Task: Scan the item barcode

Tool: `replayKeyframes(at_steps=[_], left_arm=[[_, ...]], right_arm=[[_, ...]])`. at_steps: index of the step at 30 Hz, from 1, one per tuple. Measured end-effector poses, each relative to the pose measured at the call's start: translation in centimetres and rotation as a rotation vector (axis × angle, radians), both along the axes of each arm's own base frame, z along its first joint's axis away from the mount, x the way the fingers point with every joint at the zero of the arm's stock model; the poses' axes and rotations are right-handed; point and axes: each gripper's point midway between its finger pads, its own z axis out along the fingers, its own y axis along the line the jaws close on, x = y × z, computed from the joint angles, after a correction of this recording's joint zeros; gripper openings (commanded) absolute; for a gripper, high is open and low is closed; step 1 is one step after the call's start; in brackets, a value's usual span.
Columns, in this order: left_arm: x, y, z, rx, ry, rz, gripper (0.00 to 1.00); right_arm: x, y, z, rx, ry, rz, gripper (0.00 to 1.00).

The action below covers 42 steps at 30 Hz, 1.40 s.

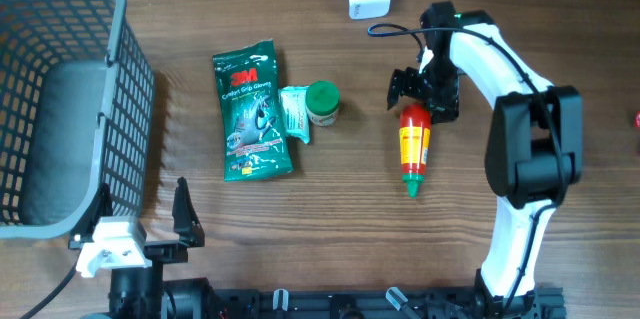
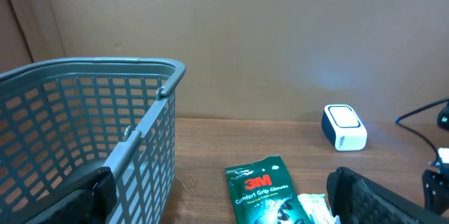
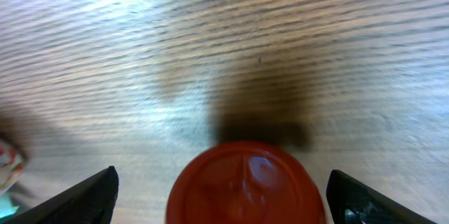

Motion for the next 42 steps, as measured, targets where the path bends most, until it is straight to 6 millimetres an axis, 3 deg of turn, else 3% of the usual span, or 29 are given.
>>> replayKeyframes(at_steps=[10,13,17,21,23,24,25,26,27,29,34,38,42], left_arm=[[0.0,0.0,0.0,0.0,0.0,0.0,1.0],[0.0,0.0,0.0,0.0,0.0,0.0,1.0],[0.0,0.0,0.0,0.0,0.0,0.0,1.0],[0.0,0.0,0.0,0.0,0.0,0.0,1.0],[0.0,0.0,0.0,0.0,0.0,0.0,1.0],[0.0,0.0,0.0,0.0,0.0,0.0,1.0],[0.0,0.0,0.0,0.0,0.0,0.0,1.0],[0.0,0.0,0.0,0.0,0.0,0.0,1.0],[0.0,0.0,0.0,0.0,0.0,0.0,1.0],[0.0,0.0,0.0,0.0,0.0,0.0,1.0],[0.0,0.0,0.0,0.0,0.0,0.0,1.0],[0.0,0.0,0.0,0.0,0.0,0.0,1.0],[0.0,0.0,0.0,0.0,0.0,0.0,1.0]], right_arm=[[-1.5,-0.5,4.5,-0.01,-0.024,0.023,0.98],[-3.9,-1.0,6.1,-0.017,0.033,0.06,0.9],[-4.2,-1.4,5.4,-0.037,0.029,0.089,0.88],[-3.5,-1.6,4.2,-0.045,-0.012,0.101,0.47],[-3.2,-1.8,4.1,-0.046,-0.022,0.103,0.4],[-3.2,-1.9,4.1,-0.046,-0.022,0.1,0.4],[-3.2,-2.1,4.1,-0.047,-0.022,0.093,0.49],[-3.1,-2.3,4.1,-0.047,-0.022,0.087,0.6],[-3.0,-2.6,4.1,-0.047,-0.022,0.08,0.8],[-3.0,-2.8,4.1,-0.041,-0.023,0.086,0.98],[-2.0,-1.1,3.9,0.06,-0.103,0.229,1.0],[-2.4,-0.9,1.1,0.085,-0.144,0.312,1.0],[-3.7,-0.4,-0.9,0.132,-0.144,0.371,0.82]])
